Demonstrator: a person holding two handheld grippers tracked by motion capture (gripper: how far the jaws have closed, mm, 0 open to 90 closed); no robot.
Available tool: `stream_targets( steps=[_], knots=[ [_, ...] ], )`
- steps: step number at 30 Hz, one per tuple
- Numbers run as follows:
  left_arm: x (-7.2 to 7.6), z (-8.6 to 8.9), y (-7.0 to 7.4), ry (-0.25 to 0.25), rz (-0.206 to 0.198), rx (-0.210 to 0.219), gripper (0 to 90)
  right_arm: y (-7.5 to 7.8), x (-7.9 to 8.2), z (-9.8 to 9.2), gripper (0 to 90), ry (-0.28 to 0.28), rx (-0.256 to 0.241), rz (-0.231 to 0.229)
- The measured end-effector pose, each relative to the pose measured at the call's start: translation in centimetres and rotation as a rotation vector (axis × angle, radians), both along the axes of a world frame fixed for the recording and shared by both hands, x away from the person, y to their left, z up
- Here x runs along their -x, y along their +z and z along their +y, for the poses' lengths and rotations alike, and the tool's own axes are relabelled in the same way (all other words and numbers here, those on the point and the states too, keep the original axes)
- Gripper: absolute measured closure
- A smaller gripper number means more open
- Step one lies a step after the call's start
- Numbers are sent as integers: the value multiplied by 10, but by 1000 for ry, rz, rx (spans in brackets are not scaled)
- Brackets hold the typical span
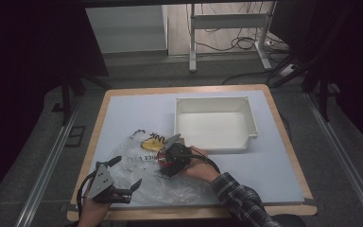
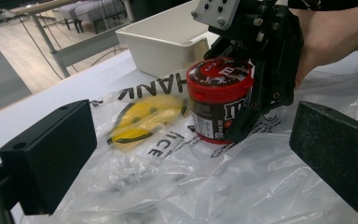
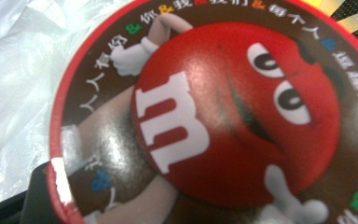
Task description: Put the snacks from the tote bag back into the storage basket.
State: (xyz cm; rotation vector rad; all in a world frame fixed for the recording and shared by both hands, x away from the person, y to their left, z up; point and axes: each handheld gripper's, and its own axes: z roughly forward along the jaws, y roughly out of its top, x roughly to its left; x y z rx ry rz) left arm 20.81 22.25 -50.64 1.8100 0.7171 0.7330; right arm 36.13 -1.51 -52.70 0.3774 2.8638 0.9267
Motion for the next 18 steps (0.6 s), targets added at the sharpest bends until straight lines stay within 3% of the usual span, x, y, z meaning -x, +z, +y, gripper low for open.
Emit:
stream_targets(
  steps=[18],
  knots=[
    [1, 1, 0, 4, -2, 4, 6, 7, 6, 0, 256, -11, 6, -11]
  ],
)
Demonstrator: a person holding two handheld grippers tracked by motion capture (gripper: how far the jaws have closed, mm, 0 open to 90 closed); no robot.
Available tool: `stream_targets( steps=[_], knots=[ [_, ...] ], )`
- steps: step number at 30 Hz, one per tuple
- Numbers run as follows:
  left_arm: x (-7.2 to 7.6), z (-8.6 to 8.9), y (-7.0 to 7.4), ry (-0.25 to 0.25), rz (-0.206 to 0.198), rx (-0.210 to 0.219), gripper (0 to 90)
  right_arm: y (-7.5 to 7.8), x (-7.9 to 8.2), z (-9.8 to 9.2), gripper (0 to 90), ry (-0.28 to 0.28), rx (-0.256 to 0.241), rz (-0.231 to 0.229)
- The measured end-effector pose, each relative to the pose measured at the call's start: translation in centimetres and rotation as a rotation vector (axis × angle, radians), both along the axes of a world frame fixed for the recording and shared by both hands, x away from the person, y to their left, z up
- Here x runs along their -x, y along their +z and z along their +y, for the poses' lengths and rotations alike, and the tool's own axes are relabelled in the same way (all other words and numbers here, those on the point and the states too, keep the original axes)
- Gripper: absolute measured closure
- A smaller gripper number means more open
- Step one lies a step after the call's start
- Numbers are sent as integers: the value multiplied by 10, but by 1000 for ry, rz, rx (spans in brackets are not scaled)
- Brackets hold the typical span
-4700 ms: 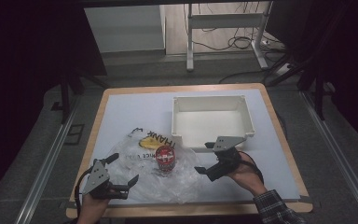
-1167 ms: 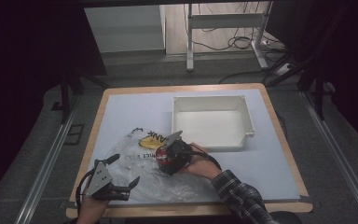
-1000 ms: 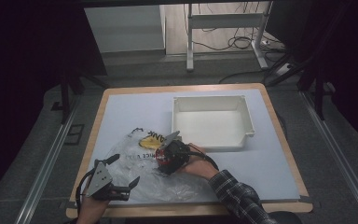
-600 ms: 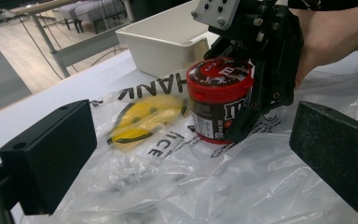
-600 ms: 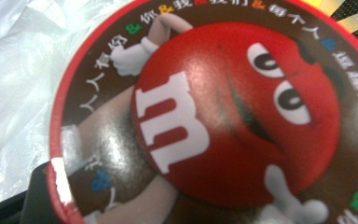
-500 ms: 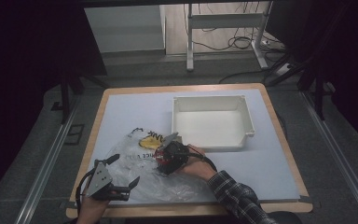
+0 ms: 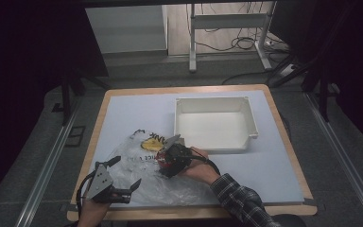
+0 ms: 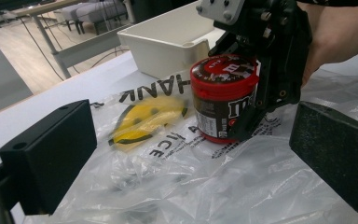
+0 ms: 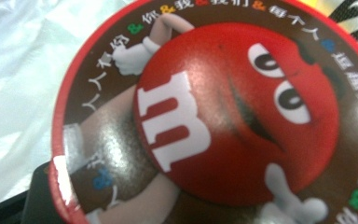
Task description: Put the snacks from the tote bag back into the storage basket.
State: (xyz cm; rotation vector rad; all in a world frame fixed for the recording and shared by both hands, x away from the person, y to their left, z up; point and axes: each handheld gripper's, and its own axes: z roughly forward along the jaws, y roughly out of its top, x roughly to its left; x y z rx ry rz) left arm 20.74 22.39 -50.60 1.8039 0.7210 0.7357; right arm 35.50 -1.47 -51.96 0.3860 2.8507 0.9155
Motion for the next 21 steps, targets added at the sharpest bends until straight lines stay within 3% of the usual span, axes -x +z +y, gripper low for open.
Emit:
stream_targets(
  steps=[7, 21],
  knots=[
    [0, 0, 0, 0, -2, 1, 6, 14, 7, -1, 256, 11, -15, -23],
    [0, 0, 0, -3, -2, -8, 6, 30, 13, -11, 257, 6, -30, -24]
  ],
)
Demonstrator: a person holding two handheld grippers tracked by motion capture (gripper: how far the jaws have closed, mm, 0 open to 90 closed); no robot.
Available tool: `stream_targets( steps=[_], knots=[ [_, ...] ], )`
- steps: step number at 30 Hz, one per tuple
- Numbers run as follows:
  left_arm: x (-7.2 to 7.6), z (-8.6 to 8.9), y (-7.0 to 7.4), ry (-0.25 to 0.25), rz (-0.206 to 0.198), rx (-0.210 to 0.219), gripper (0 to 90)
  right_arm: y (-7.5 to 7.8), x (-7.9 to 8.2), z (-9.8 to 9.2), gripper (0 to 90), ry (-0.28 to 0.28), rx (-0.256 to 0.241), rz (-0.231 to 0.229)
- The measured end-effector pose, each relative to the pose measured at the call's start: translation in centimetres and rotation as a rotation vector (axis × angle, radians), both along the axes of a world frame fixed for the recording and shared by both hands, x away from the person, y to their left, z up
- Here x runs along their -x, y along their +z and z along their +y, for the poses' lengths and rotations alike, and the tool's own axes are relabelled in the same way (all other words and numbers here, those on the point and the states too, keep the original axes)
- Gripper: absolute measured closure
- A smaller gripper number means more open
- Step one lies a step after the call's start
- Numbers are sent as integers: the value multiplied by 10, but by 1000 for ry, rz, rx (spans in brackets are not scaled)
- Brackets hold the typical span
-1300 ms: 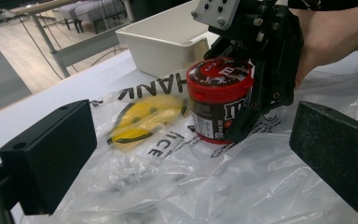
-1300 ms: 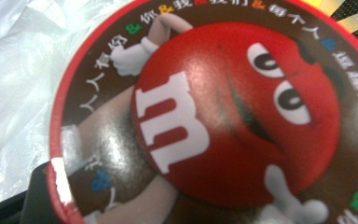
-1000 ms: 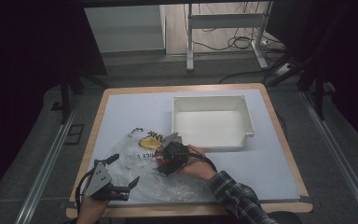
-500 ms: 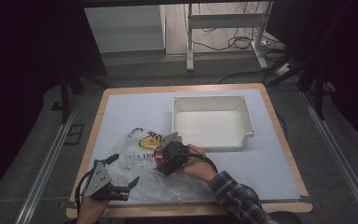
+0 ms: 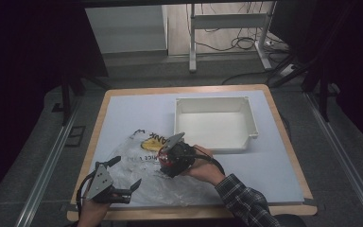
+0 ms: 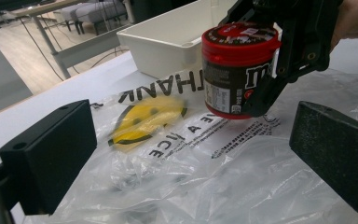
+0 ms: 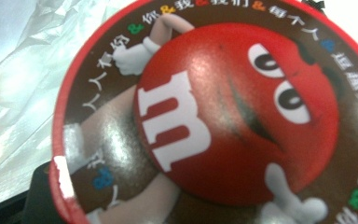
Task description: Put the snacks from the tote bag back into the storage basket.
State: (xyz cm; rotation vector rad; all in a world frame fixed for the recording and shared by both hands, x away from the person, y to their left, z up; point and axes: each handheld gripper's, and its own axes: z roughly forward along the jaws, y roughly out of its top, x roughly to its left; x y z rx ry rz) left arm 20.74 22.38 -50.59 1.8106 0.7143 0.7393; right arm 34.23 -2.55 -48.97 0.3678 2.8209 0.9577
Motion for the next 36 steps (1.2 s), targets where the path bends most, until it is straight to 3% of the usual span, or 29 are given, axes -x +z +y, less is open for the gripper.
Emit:
stream_targets(
  steps=[16, 36],
  knots=[
    [0, 0, 0, 0, -1, 7, 6, 17, 2, -12, 257, -6, -17, -20],
    [0, 0, 0, 1, -1, 8, 6, 31, -8, -35, 257, -51, -22, -34]
  ],
)
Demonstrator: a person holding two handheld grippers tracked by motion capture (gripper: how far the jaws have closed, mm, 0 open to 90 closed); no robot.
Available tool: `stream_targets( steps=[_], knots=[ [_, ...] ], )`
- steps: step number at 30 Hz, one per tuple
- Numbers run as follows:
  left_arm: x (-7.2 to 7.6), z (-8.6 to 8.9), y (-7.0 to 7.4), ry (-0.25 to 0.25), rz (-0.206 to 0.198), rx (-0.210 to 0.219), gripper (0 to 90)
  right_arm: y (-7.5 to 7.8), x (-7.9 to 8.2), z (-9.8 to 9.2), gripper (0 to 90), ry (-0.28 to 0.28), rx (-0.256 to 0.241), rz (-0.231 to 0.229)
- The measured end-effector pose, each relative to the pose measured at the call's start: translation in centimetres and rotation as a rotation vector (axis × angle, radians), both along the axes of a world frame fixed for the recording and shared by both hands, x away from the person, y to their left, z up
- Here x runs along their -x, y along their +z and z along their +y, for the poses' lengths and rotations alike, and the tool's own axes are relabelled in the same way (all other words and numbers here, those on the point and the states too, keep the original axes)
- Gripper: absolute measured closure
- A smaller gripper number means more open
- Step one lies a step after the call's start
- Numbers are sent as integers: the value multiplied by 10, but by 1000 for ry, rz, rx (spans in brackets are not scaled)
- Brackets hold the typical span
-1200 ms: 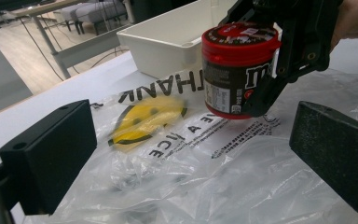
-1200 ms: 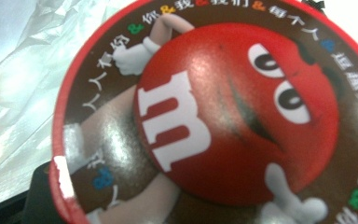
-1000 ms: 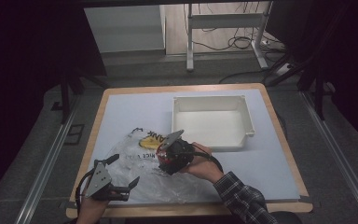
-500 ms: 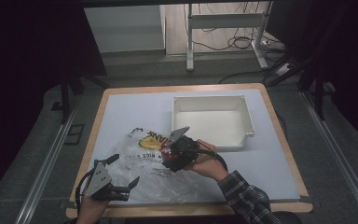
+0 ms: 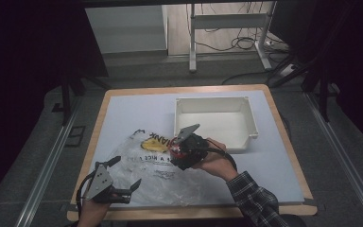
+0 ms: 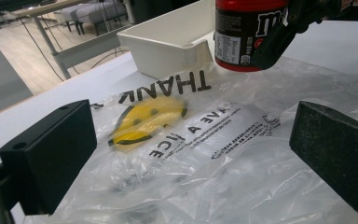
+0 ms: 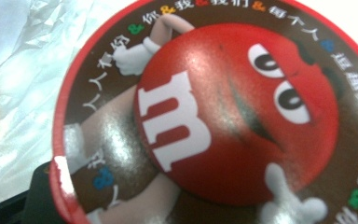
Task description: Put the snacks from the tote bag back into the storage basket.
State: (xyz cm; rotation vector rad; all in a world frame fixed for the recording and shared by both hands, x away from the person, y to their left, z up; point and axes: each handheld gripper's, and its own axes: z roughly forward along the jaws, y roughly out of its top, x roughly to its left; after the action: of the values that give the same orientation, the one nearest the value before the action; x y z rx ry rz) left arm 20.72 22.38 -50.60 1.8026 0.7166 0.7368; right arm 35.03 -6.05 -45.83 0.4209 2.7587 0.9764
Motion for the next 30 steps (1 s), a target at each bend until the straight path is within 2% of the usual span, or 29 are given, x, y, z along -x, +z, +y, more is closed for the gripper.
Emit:
stream_targets(
  steps=[6, 30],
  knots=[
    [0, 0, 0, 1, 0, 1, 6, 0, -4, -9, 256, -15, 7, 0],
    [0, -1, 0, 1, -2, -5, 6, 8, -25, -38, 257, -84, -22, -19]
  ],
)
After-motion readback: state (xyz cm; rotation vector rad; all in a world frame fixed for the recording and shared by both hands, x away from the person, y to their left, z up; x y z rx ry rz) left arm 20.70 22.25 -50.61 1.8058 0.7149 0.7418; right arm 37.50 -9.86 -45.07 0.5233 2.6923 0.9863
